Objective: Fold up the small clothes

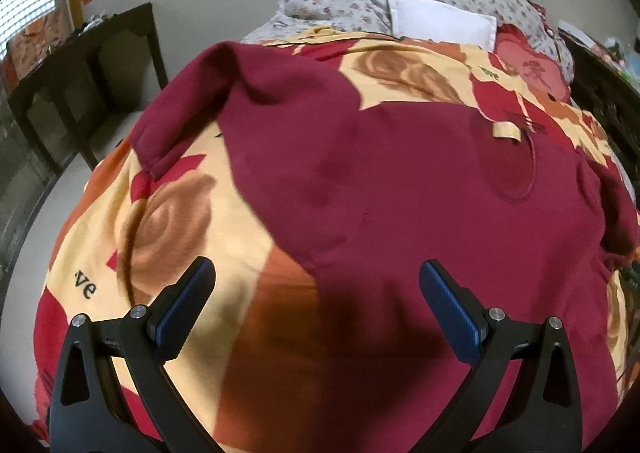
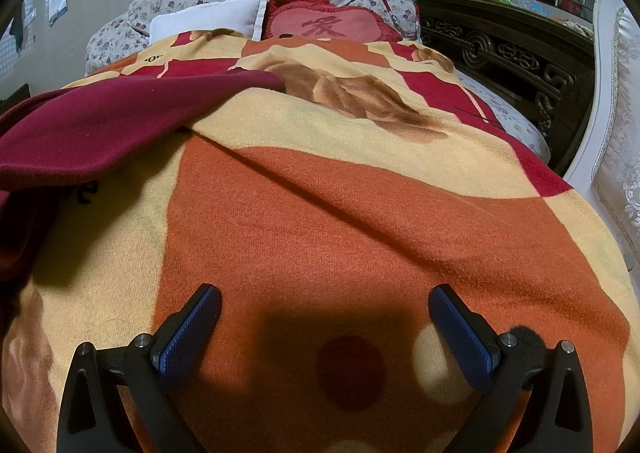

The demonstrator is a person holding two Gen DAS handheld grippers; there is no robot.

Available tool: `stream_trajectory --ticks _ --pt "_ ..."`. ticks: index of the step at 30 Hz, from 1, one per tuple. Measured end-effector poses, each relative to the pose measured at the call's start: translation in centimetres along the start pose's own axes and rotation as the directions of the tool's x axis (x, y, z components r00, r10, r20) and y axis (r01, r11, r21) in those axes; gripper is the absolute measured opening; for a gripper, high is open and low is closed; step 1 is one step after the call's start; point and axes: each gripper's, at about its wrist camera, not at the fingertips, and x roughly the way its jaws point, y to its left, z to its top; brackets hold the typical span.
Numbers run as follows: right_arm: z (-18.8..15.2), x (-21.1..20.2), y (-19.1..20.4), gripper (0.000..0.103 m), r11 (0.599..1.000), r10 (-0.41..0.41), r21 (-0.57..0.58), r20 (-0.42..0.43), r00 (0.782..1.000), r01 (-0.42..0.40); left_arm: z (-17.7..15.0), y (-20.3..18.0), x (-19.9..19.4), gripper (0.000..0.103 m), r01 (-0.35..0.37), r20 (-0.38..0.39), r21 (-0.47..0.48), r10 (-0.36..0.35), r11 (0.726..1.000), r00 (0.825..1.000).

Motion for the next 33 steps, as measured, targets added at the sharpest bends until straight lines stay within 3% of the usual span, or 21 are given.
stream_trajectory --ticks 8,12,14,19,23,27,29,33 --pt "0.1 0.0 0.0 0.103 1.000 -0.002 -0.008 -0.015 1.000 0.001 -0.1 -2.4 -0.9 0.102 0.006 0.007 0.045 -0.006 0.999 1.000" --pt "0.7 -0.5 0.7 0.103 1.000 -0.014 0.007 -0.178 0.984 0.016 0.0 -3.1 -1.5 0.102 0.002 0.022 0.066 -0.003 0.998 1.000" --pt "1.0 -2.9 1.3 0.103 1.000 0.022 0.021 -0.190 0.982 -0.018 0.1 -3.2 -1.7 0.102 0.007 0.030 0.059 -0.009 0.998 1.000" --pt "1.8 -12.4 4.1 0.103 0.991 0.123 0.062 -0.058 0.991 -0.120 0.3 -3.4 -2.1 0.102 0.031 0.032 0.066 -0.033 0.997 0.999" --pt "2.5 -19.2 7.3 0.103 0.966 0.257 0.028 -0.023 0.966 -0.257 0.6 -3.4 -2.7 0.102 0.045 0.043 0.074 -0.048 0.996 0.998" --pt "4.2 -25.1 10.1 0.103 0.914 0.405 -0.005 -0.017 0.914 -0.406 0.8 -3.2 -3.7 0.102 0.053 0.073 0.078 -0.058 0.996 0.996" --pt "4.9 -28.0 11.9 0.103 0.896 0.443 -0.034 0.000 0.896 -0.443 0.9 -3.2 -4.5 0.102 0.067 0.084 0.082 -0.074 0.994 0.994" --pt "5.8 -32.3 14.0 0.103 0.882 0.465 -0.082 0.000 0.885 -0.464 0.7 -3.4 -5.7 0.102 0.072 0.103 0.095 -0.082 0.993 0.991"
